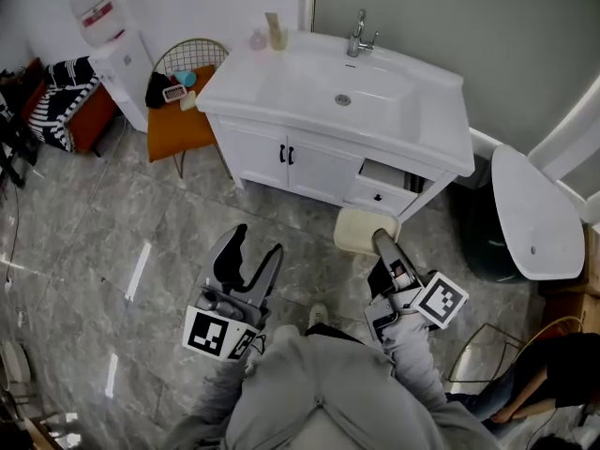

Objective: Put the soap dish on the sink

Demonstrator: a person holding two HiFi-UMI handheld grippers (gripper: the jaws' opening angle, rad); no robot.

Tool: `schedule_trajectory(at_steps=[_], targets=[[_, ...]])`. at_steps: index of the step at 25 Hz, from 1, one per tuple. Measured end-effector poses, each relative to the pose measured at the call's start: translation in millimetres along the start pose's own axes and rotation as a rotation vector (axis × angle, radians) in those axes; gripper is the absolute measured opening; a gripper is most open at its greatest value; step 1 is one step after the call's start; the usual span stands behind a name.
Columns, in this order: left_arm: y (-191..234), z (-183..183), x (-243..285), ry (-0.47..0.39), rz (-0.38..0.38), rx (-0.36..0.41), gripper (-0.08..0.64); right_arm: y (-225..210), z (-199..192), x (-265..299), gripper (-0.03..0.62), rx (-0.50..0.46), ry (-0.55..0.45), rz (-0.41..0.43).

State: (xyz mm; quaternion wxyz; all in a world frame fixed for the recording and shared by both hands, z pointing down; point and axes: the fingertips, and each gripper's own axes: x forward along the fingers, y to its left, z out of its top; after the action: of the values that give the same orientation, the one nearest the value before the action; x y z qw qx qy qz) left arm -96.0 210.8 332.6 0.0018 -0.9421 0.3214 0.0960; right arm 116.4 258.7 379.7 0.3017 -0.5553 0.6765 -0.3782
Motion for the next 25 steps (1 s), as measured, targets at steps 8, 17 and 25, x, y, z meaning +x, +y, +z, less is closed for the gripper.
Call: schedule_trajectory(at_steps=[8,17,25], targets=[[22,-8,73,0.014,0.052,0.032,0.281,-36,53,63,0.066,-0.002,0.052,0.02],[63,-23,134,0.032,0.051,0.03,0.281,-62,92,130,0.066,-0.008,0.035,0.012],[133,-33,204,0.01,0.005,0.021,0.282,-75,115,218,0.066,-0.011,-0.006,-0.012]])
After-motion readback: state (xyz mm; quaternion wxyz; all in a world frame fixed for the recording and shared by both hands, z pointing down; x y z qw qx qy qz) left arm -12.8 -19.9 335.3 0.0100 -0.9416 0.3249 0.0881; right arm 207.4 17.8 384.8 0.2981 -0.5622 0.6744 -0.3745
